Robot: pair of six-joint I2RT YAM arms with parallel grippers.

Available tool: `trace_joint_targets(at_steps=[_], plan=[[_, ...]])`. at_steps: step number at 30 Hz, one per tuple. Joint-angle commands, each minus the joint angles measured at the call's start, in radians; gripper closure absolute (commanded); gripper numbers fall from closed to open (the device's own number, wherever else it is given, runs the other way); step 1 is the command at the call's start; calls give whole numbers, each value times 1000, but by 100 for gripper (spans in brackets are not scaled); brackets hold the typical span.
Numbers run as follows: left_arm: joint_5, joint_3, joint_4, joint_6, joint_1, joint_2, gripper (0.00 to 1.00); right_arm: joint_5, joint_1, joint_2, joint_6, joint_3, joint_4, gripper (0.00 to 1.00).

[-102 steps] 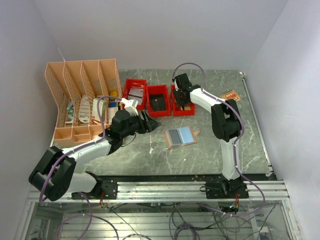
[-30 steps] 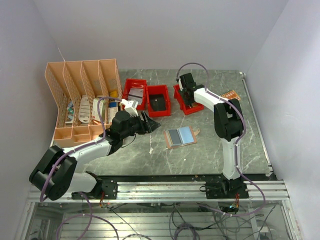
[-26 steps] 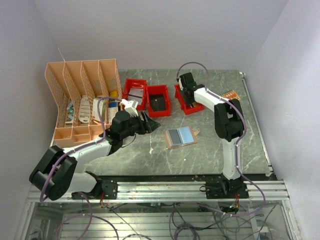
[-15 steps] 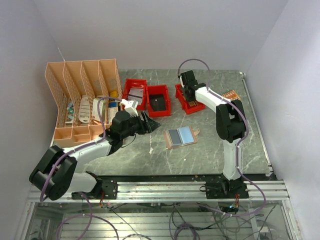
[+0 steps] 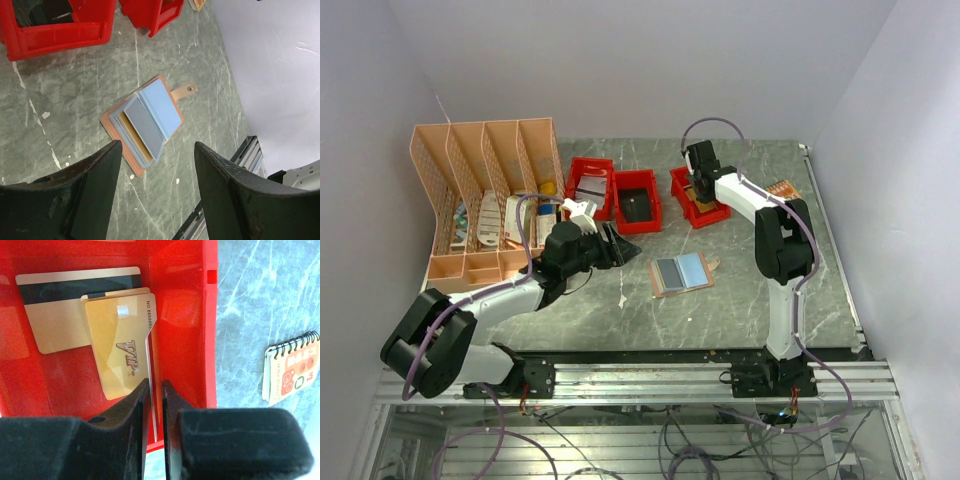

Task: Put the credit cards into the card holder
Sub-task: Pick up the credit card from the storage box.

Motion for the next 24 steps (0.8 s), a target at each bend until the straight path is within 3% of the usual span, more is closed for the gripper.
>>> trace_joint_targets(at_steps=[1, 8, 13, 16, 24], plan=[[16, 12, 43, 4, 6, 7, 30, -3, -12, -24, -3, -8, 16, 86], [12, 1, 35, 3, 5, -8, 30, -12, -24, 37, -13, 15, 5, 87], [9, 3, 23, 5, 6, -15, 30, -48, -33, 61, -44, 54, -27, 100], [8, 7, 19, 7, 5, -18, 30, -78, -42, 41, -65, 78, -42, 100], [8, 17, 14, 7, 6, -11, 30, -334, -113, -72, -48, 143, -105, 100]])
